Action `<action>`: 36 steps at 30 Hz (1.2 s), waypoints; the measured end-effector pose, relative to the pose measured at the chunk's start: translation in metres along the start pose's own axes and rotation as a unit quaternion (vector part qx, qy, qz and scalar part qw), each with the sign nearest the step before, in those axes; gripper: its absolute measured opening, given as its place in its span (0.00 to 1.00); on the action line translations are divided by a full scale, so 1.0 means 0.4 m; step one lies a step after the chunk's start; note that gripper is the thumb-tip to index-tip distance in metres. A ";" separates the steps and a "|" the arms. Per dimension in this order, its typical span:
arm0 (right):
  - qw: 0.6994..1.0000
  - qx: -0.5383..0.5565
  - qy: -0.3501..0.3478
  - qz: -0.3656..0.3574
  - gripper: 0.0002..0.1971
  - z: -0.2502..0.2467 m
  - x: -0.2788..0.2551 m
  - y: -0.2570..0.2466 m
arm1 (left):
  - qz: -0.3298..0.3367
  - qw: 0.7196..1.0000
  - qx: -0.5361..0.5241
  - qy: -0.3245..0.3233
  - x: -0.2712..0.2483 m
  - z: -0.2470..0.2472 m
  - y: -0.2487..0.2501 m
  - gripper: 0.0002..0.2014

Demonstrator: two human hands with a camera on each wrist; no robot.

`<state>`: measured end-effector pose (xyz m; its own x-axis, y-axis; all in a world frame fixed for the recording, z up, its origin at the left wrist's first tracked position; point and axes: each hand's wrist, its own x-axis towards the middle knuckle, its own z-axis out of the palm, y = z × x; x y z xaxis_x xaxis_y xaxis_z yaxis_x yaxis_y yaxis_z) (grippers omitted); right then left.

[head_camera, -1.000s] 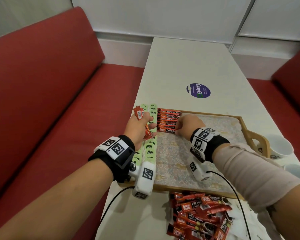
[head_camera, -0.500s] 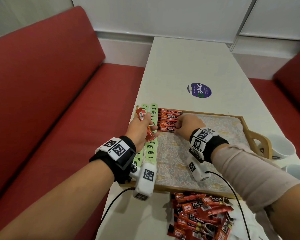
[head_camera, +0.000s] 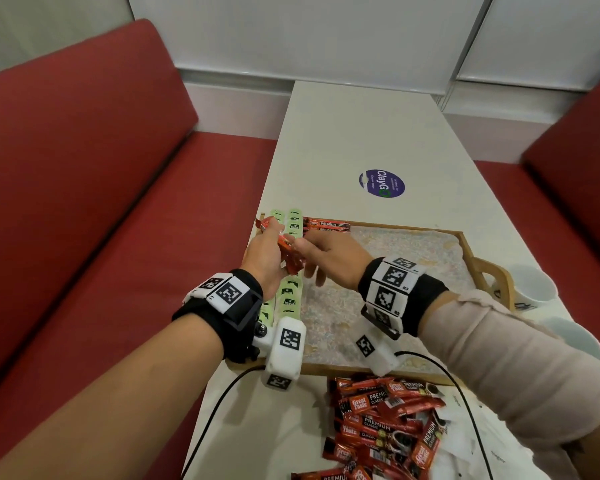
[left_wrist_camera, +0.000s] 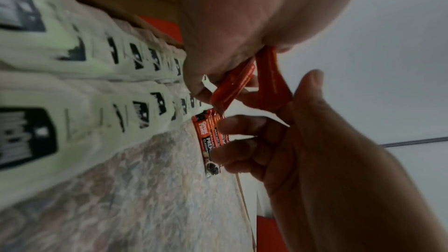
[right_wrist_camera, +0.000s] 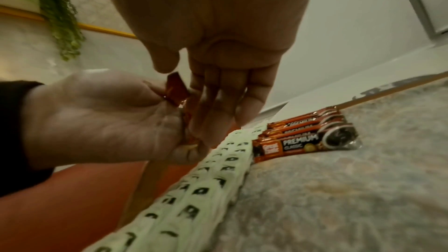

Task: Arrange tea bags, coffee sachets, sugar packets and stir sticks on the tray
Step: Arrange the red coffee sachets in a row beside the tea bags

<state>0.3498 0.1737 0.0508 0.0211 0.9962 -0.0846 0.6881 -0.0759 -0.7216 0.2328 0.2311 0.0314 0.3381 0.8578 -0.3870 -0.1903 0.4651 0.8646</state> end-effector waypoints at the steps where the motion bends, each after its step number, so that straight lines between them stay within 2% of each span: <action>1: 1.000 0.016 -0.014 0.006 0.22 0.005 -0.002 -0.006 | 0.012 1.000 -0.001 0.001 -0.004 0.002 -0.001 0.16; 4: 0.992 0.116 -0.045 0.029 0.18 0.014 -0.007 -0.026 | 0.041 0.999 0.005 0.011 -0.012 0.009 -0.006 0.14; 7: 0.975 0.209 -0.055 0.055 0.13 0.010 -0.010 -0.034 | 0.053 0.998 0.027 0.012 -0.020 0.014 -0.008 0.16; 10: 0.985 0.165 -0.005 0.054 0.09 0.003 -0.008 -0.023 | 0.061 0.996 0.067 -0.001 -0.025 0.017 -0.005 0.21; 12: 0.989 0.132 0.040 0.053 0.05 -0.006 -0.003 -0.009 | 0.076 0.993 0.088 -0.011 -0.026 0.015 -0.003 0.13; 14: 0.986 0.138 0.077 0.055 0.06 -0.015 -0.001 0.004 | 0.092 0.990 0.102 -0.003 -0.020 0.009 -0.005 0.04; 17: 0.981 0.143 0.113 0.060 0.09 -0.028 0.000 0.018 | 0.103 0.989 0.103 -0.007 -0.012 0.002 -0.011 0.02; 19: 0.981 0.140 0.117 0.068 0.08 -0.031 0.003 0.026 | 0.105 0.988 0.113 -0.015 -0.005 0.000 -0.016 0.08; 22: 0.977 0.164 0.113 0.076 0.02 -0.036 0.003 0.032 | 0.109 0.986 0.123 -0.034 0.008 -0.001 -0.028 0.18; 25: 0.975 0.152 0.134 0.092 0.10 -0.049 0.010 0.052 | 0.113 0.986 0.123 -0.011 0.006 0.003 -0.021 0.24; 27: 0.972 0.136 0.157 0.109 0.10 -0.061 0.017 0.074 | 0.104 0.987 0.123 0.016 0.000 0.007 -0.008 0.24; 30: 0.972 0.069 0.173 0.142 0.05 -0.079 0.027 0.113 | 0.076 0.992 0.093 0.036 0.005 0.007 0.002 0.20; 36: 0.974 -0.041 0.128 0.182 0.07 -0.073 0.030 0.159 | 0.071 0.993 0.070 0.055 0.011 0.008 0.010 0.15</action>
<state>0.4150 0.1820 0.0239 0.4476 0.8826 -0.1438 0.6559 -0.4334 -0.6181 0.2366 0.2358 0.0343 0.2126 0.9351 -0.2836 -0.0953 0.3087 0.9464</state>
